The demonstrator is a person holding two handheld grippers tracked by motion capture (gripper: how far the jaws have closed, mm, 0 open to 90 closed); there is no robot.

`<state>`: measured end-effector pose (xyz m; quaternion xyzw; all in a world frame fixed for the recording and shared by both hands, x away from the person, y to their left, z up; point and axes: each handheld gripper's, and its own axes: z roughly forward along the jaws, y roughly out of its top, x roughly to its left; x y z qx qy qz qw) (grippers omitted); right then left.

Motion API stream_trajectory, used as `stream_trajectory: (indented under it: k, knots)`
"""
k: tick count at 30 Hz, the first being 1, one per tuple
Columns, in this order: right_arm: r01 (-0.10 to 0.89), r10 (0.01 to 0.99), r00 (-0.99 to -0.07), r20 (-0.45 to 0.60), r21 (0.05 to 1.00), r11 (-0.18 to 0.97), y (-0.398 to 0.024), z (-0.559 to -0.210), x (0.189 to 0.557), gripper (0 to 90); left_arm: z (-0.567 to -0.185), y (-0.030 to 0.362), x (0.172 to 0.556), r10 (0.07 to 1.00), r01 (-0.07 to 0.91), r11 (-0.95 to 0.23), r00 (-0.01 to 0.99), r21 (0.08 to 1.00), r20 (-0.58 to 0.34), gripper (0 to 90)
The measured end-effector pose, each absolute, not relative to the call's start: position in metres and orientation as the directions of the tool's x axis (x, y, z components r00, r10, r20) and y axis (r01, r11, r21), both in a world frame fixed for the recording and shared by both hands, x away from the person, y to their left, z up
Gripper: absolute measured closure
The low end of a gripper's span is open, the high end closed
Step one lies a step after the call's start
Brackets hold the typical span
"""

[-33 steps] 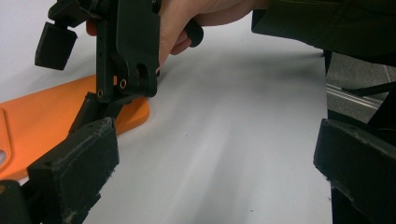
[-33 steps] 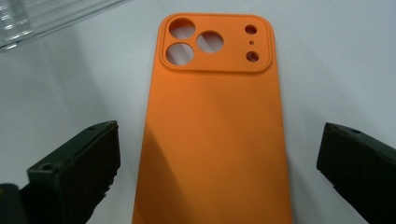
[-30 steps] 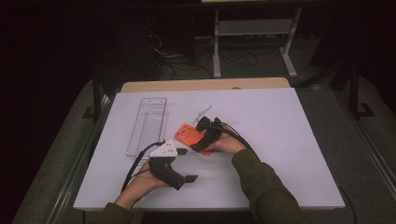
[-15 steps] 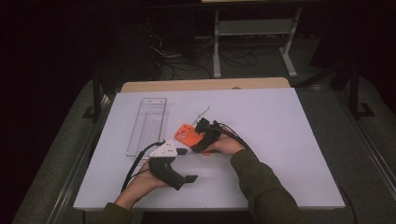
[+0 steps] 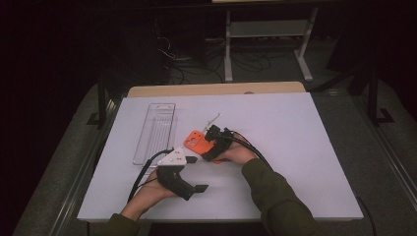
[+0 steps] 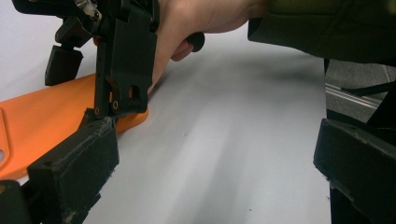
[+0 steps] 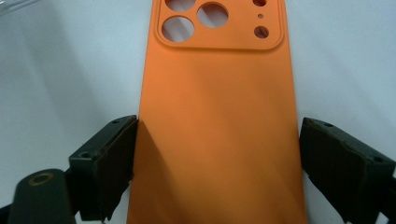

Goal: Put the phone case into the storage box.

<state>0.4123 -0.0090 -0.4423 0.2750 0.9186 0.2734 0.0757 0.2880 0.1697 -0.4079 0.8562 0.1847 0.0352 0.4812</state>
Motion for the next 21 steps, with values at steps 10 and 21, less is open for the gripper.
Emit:
stream_trajectory:
  k: [10, 21]
  knots:
    - [0.456, 0.546, -0.838, -0.003, 0.548, 0.702, -0.0089, -0.4417, 0.4108, 14.9, -0.4086, 0.1695, 0.2867, 0.358, 0.295, -0.454, 0.925, 0.841, -0.131, 0.0]
    - [0.46, 0.542, -0.84, 0.018, 0.552, 0.695, -0.0106, -0.4416, 0.412, 15.3, -0.4087, 0.1725, 0.2879, 0.352, 0.282, -0.469, 0.929, 0.837, -0.115, 0.0]
